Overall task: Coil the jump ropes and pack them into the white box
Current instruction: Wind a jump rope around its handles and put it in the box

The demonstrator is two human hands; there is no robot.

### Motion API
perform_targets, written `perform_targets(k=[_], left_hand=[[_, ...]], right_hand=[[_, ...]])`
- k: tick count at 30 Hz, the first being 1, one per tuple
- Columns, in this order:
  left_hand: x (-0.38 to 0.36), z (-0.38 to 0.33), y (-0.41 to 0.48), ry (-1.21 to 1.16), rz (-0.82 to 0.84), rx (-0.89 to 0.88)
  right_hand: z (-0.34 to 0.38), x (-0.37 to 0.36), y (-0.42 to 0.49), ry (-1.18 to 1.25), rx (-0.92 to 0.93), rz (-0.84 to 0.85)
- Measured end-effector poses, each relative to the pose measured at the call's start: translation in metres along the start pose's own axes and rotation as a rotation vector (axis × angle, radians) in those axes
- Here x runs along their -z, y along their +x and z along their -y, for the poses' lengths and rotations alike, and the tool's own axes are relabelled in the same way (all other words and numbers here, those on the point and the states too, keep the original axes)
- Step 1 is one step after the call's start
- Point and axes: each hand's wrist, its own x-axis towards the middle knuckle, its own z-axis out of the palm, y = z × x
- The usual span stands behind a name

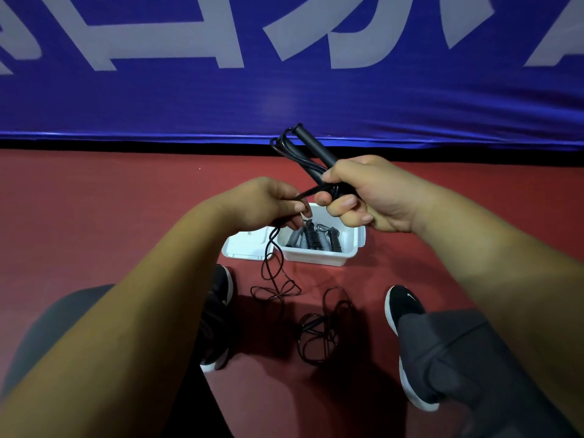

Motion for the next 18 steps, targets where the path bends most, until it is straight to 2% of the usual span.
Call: perform_targets(k=[5, 8, 11, 13, 18], left_hand=[[0.001, 0.003, 0.002, 0.171, -0.030, -0.034], [0.007, -0.001, -0.003, 0.118, -0.084, -0.130], [0.018, -0.008, -0.010, 0.067, -0.010, -0.276], [0.019, -0.014, -0.012, -0.058, 0.006, -0.264], [0.011, -0.024, -0.012, -0.059, 0.011, -0.325]], right_hand=[[-0.001, 0.000, -0.004, -0.059, -0.033, 0.065], [-0.006, 0.000, -0.009, -0.133, -0.153, 0.201], [-0.011, 0.002, -0.010, -0.232, -0.246, 0.360], [-0.012, 0.003, -0.011, -0.310, -0.314, 0.444], [-0.024, -0.003, -0.006, -0.489, -0.425, 0.472]])
